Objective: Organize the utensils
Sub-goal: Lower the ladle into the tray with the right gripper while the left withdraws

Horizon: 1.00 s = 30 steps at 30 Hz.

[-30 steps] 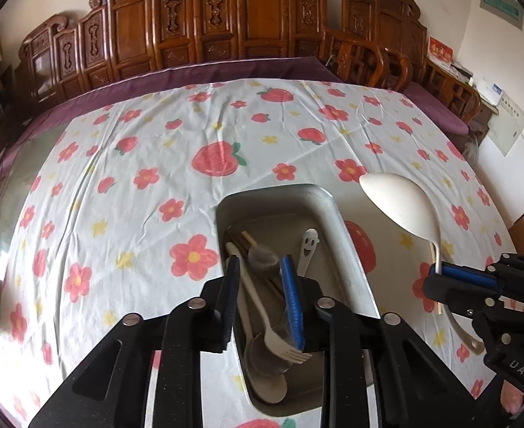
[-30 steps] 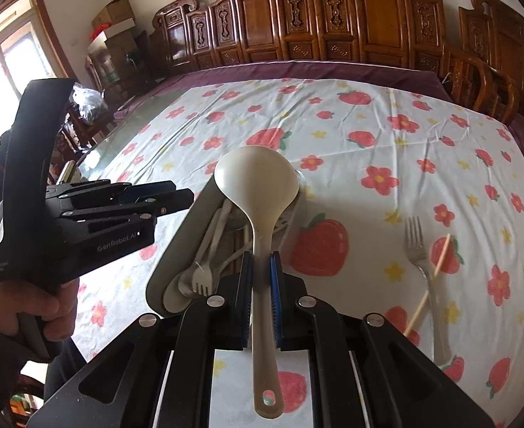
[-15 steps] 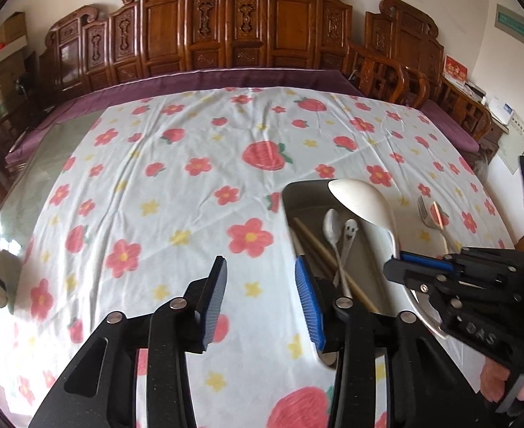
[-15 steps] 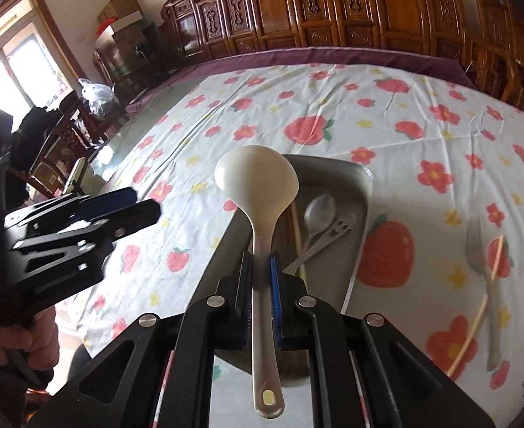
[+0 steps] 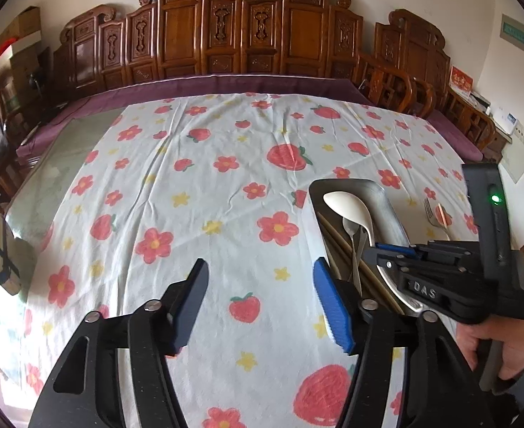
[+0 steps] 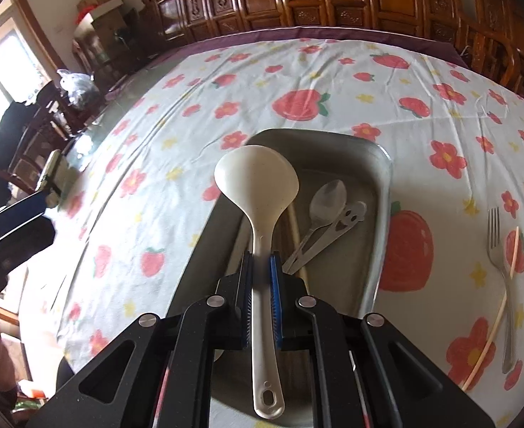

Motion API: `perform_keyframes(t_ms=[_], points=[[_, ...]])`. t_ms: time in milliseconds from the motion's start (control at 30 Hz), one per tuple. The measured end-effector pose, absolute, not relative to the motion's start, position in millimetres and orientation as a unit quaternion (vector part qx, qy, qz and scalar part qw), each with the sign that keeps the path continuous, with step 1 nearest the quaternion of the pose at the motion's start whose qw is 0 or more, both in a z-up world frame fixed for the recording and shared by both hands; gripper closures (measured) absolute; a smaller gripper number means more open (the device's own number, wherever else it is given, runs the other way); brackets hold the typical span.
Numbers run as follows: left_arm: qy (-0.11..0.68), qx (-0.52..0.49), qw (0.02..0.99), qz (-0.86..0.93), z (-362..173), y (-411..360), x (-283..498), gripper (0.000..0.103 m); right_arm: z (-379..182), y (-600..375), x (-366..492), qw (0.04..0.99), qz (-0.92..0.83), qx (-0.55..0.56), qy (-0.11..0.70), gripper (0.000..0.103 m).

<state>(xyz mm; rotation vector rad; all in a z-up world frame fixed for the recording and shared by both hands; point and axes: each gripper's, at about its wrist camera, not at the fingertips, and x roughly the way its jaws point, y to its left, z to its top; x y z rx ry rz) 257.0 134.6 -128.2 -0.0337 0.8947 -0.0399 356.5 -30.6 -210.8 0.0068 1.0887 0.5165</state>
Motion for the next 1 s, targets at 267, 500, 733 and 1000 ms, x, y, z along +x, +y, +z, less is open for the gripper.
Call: perform_keyframes(t_ms=[267,500,733,1000], points=[[0.432,-0.022,0.901,-0.022,-129.2,136.9,253.6,0.033,-215.9,-32.6,370.1,0.831,0.213,-0.012,0.514,0.092],[0.43,-0.023,0.902,-0.019,-130.0,137.3,251.2,0.028,-213.1,-25.0,366.7,0.826,0.234,-0.009,0.512,0.091],[0.431,-0.022,0.902,-0.02,-127.6,133.6,250.1,0.023,-201.4,-27.9,352.5,0.832,0.249,-0.026,0.495,0.087],[0.427,-0.009,0.904,-0.029,-123.5,111.5,250.1,0.009,-175.7,-73.6,315.3,0.852,0.251,-0.036,0.459,0.06]])
